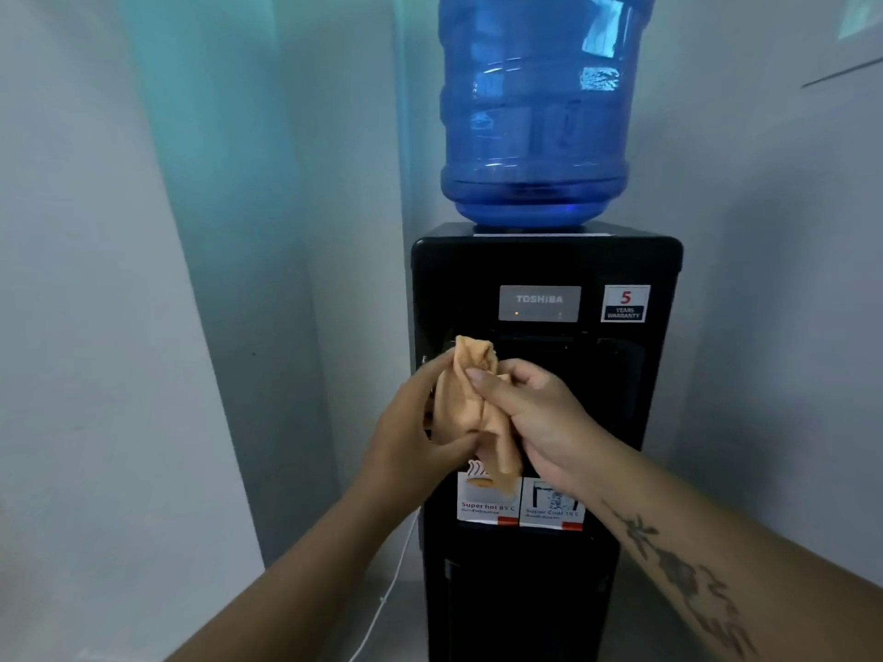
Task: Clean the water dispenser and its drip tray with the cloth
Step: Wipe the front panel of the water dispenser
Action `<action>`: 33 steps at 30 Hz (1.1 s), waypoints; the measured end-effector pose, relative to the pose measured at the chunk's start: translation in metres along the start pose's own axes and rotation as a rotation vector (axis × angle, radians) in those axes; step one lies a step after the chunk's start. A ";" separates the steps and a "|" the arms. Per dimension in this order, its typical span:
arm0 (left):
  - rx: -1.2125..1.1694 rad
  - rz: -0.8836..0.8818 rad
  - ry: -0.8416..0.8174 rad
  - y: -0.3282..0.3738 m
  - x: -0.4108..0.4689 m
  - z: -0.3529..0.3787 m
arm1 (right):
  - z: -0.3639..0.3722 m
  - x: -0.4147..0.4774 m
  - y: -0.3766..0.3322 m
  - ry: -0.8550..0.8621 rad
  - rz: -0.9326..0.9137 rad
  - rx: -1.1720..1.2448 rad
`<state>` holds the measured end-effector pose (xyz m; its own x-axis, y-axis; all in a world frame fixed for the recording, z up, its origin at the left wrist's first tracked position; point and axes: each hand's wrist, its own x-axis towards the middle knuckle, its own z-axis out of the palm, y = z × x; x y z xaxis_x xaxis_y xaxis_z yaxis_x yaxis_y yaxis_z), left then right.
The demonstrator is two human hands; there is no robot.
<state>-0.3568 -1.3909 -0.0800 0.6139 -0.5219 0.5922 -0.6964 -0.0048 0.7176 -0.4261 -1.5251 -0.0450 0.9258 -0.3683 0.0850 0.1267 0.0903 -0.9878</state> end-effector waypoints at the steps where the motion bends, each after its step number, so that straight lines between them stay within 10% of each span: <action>1: 0.002 -0.012 0.068 -0.004 0.000 -0.004 | 0.006 0.005 0.000 -0.028 -0.022 -0.050; 8: -0.018 -0.126 0.525 -0.038 0.038 -0.023 | -0.012 0.056 -0.026 0.278 -1.006 -1.428; 11: -0.041 -0.103 0.502 -0.049 0.077 -0.028 | -0.042 0.086 -0.021 0.285 -1.037 -1.662; 17: -0.434 -0.339 0.463 -0.064 0.143 0.000 | -0.051 0.104 0.005 0.395 -1.142 -1.694; 27: 0.000 0.240 0.614 -0.123 0.135 0.035 | -0.055 0.109 0.011 0.371 -1.144 -1.603; 33: 0.163 0.123 0.381 -0.156 0.086 0.038 | -0.053 0.111 0.012 0.415 -1.128 -1.636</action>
<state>-0.2100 -1.4674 -0.1550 0.5948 -0.1751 0.7846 -0.8038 -0.1129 0.5841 -0.3405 -1.6143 -0.0544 0.5291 0.1803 0.8292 -0.1226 -0.9507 0.2850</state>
